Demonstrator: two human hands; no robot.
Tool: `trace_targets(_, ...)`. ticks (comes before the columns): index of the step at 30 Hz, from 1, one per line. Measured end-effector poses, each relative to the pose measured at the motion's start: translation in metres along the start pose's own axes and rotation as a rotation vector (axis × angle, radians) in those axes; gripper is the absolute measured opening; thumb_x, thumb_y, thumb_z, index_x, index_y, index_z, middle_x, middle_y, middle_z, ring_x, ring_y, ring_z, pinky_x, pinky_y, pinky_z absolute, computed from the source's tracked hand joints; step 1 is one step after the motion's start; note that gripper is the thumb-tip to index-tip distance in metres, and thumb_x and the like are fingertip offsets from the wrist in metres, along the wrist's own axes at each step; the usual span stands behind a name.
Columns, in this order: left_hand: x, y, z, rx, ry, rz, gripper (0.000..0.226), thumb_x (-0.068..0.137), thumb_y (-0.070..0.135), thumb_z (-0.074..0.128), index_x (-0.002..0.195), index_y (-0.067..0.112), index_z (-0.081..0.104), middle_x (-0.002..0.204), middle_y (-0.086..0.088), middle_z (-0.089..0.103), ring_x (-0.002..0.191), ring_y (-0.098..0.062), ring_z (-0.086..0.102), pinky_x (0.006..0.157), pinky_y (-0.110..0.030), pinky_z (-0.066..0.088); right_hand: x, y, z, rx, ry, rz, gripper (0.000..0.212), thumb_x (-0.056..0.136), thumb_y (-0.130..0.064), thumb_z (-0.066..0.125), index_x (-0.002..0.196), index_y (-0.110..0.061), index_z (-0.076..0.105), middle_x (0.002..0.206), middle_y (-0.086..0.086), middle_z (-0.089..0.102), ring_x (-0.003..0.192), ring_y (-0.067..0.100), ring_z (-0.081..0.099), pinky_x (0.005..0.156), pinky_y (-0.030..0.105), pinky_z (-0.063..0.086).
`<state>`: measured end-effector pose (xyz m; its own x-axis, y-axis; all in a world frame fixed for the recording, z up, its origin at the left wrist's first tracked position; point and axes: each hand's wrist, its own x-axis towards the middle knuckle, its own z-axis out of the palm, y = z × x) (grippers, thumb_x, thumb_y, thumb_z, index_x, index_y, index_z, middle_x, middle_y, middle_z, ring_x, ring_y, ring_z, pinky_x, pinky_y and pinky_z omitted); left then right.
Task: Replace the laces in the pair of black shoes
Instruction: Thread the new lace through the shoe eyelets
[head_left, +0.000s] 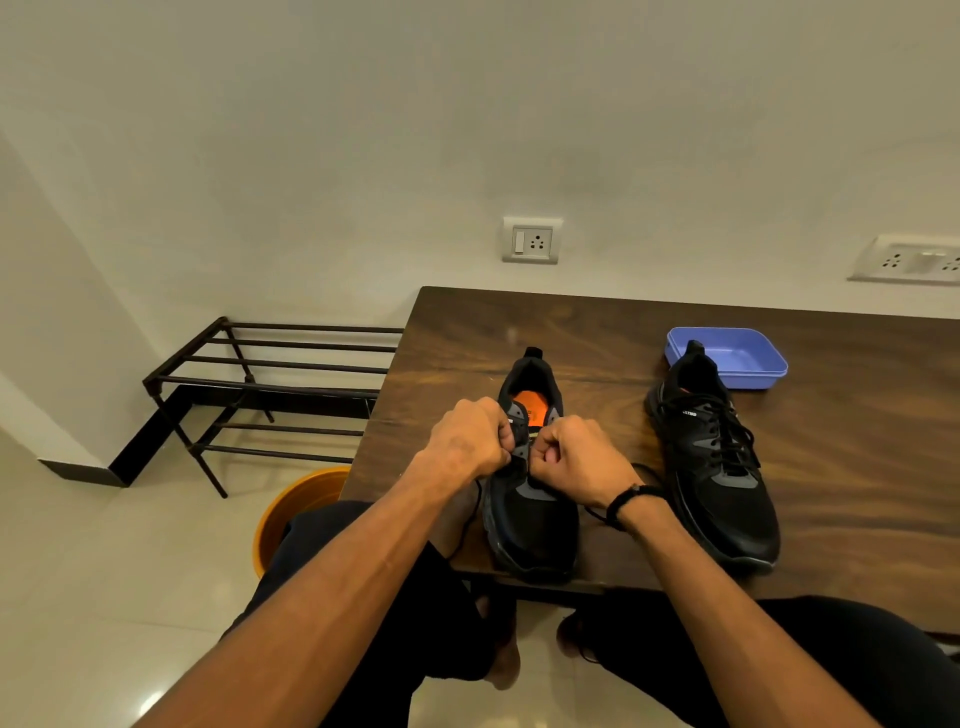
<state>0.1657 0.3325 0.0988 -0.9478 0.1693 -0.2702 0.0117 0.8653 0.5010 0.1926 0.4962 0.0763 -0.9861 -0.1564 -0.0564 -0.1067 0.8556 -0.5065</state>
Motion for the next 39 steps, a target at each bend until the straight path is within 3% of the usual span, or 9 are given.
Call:
trace_targets(4, 0.001, -0.003, -0.002, -0.065, 0.006, -0.033, 0.007, 0.084, 0.016, 0.083, 0.087, 0.021, 0.079, 0.086, 0.006, 0.075, 0.087, -0.008, 0.070, 0.090, -0.035, 0.061, -0.002, 0.007, 0.005, 0.098, 0.001, -0.018, 0.016, 0.091, -0.015, 0.072, 0.075, -0.015, 0.072, 0.079, 0.005, 0.069, 0.075, 0.015, 0.064, 0.074, 0.035, 0.054)
trace_targets(9, 0.003, -0.006, -0.001, -0.113, -0.028, -0.043, 0.019, 0.080, 0.018, 0.088, 0.095, 0.023, 0.078, 0.097, 0.001, 0.077, 0.092, -0.012, 0.073, 0.090, -0.035, 0.061, 0.000, 0.011, 0.023, 0.009, 0.154, -0.062, 0.017, 0.092, -0.014, 0.066, 0.076, -0.020, 0.065, 0.084, -0.005, 0.053, 0.077, 0.015, 0.053, 0.071, 0.037, 0.047)
trace_targets(13, 0.004, -0.008, -0.001, -0.116, -0.028, -0.026, 0.021, 0.079, 0.016, 0.088, 0.096, 0.022, 0.078, 0.098, 0.000, 0.078, 0.094, -0.012, 0.073, 0.091, -0.036, 0.061, 0.004, 0.019, 0.028, 0.279, 0.148, -0.005, 0.012, 0.095, -0.013, 0.069, 0.084, -0.018, 0.071, 0.090, -0.001, 0.060, 0.078, 0.010, 0.057, 0.071, 0.025, 0.048)
trace_targets(20, 0.005, -0.011, 0.001, -0.074, 0.004, 0.013, 0.017, 0.085, 0.020, 0.084, 0.101, 0.021, 0.079, 0.099, 0.001, 0.077, 0.093, -0.012, 0.072, 0.087, -0.032, 0.061, 0.010, 0.022, 0.037, 0.463, 0.095, 0.063, 0.021, 0.097, -0.018, 0.069, 0.076, -0.021, 0.069, 0.071, -0.009, 0.057, 0.059, 0.000, 0.048, 0.065, 0.022, 0.040)
trace_targets(23, 0.003, -0.006, 0.003, -0.016, 0.091, 0.037, 0.004, 0.091, 0.027, 0.077, 0.091, 0.023, 0.078, 0.093, 0.000, 0.075, 0.089, -0.015, 0.072, 0.085, -0.034, 0.061, 0.008, 0.019, 0.035, 0.511, 0.099, 0.067, 0.015, 0.098, -0.018, 0.068, 0.083, -0.017, 0.073, 0.070, -0.004, 0.059, 0.060, 0.003, 0.049, 0.064, 0.024, 0.044)
trace_targets(27, 0.004, -0.003, 0.008, 0.083, 0.187, 0.057, 0.013, 0.091, 0.028, 0.074, 0.080, 0.026, 0.067, 0.088, 0.000, 0.071, 0.087, -0.021, 0.071, 0.085, -0.039, 0.060, 0.007, 0.018, 0.035, 0.540, 0.082, 0.091, 0.014, 0.098, -0.020, 0.068, 0.086, -0.017, 0.074, 0.062, -0.008, 0.054, 0.056, 0.002, 0.046, 0.060, 0.025, 0.043)
trace_targets(32, 0.009, -0.002, 0.008, 0.032, 0.186, 0.043, 0.011, 0.081, 0.028, 0.071, 0.077, 0.019, 0.073, 0.080, -0.003, 0.073, 0.078, -0.021, 0.072, 0.076, -0.035, 0.062, 0.006, 0.016, 0.026, 0.362, 0.053, 0.026, 0.010, 0.098, -0.016, 0.067, 0.093, -0.019, 0.075, 0.069, -0.006, 0.057, 0.060, 0.001, 0.052, 0.065, 0.023, 0.045)
trace_targets(36, 0.014, -0.006, -0.001, -0.175, 0.210, 0.014, 0.027, 0.082, 0.034, 0.074, 0.064, 0.016, 0.067, 0.068, 0.003, 0.070, 0.065, -0.012, 0.066, 0.072, -0.033, 0.061, 0.001, 0.012, 0.021, -0.097, 0.110, -0.039, 0.016, 0.097, -0.037, 0.063, 0.107, -0.029, 0.073, 0.102, 0.001, 0.058, 0.100, 0.021, 0.060, 0.076, 0.033, 0.050)
trace_targets(39, 0.018, -0.020, -0.026, -0.493, 0.378, -0.102, 0.038, 0.095, 0.037, 0.063, 0.063, 0.018, 0.058, 0.063, 0.001, 0.058, 0.061, -0.015, 0.058, 0.080, -0.038, 0.060, -0.005, 0.011, 0.014, -0.222, 0.180, -0.013, 0.029, 0.094, -0.050, 0.066, 0.119, -0.036, 0.071, 0.110, -0.001, 0.050, 0.110, 0.024, 0.052, 0.081, 0.036, 0.051)
